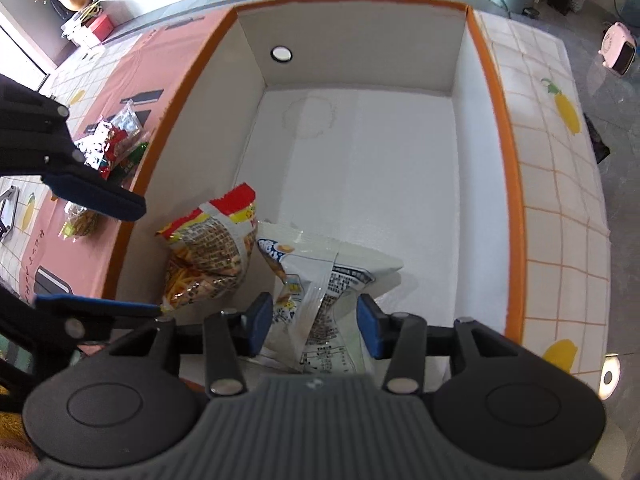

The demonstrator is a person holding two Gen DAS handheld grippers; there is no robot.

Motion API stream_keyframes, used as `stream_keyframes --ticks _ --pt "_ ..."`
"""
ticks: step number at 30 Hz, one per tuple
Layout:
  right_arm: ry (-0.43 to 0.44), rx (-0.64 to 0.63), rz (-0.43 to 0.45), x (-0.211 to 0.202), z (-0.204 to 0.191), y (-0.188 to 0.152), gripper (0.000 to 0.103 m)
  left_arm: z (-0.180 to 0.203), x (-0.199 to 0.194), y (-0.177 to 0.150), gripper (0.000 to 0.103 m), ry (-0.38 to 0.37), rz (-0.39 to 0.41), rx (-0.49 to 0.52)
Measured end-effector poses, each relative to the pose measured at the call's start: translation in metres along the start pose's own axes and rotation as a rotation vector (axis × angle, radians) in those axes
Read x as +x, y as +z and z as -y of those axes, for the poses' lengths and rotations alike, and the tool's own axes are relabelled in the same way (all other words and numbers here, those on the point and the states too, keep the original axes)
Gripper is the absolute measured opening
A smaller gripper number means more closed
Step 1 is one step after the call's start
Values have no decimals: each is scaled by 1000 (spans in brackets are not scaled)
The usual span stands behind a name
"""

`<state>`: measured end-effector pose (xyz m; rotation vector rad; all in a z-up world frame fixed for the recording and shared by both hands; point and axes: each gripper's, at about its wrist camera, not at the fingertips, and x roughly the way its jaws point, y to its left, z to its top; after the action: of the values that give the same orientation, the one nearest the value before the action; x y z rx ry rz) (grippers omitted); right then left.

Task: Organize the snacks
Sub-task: 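Move both tools back over the snack pile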

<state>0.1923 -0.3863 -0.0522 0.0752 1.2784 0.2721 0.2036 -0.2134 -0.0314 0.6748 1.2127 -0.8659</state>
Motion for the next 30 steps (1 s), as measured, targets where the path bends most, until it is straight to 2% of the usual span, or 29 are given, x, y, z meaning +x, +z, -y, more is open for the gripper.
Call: stream_keyframes --ticks 7,12,16,24,30 --pt "6 -4 78 -38 -22 0 41 -14 -54 -39 63 3 131 -102" --pt "-6 -17 126 -52 -55 -5 41 -18 -72 -64 63 9 190 -206" --pt "-20 -26 179 -56 -87 -16 40 -21 -81 -98 63 24 246 -278" --pt "-6 -88 309 -57 -155 -33 40 -39 -105 -169 63 144 359 -444" --pt "7 -69 426 -45 -195 -49 40 -50 -99 -218 63 209 453 -604"
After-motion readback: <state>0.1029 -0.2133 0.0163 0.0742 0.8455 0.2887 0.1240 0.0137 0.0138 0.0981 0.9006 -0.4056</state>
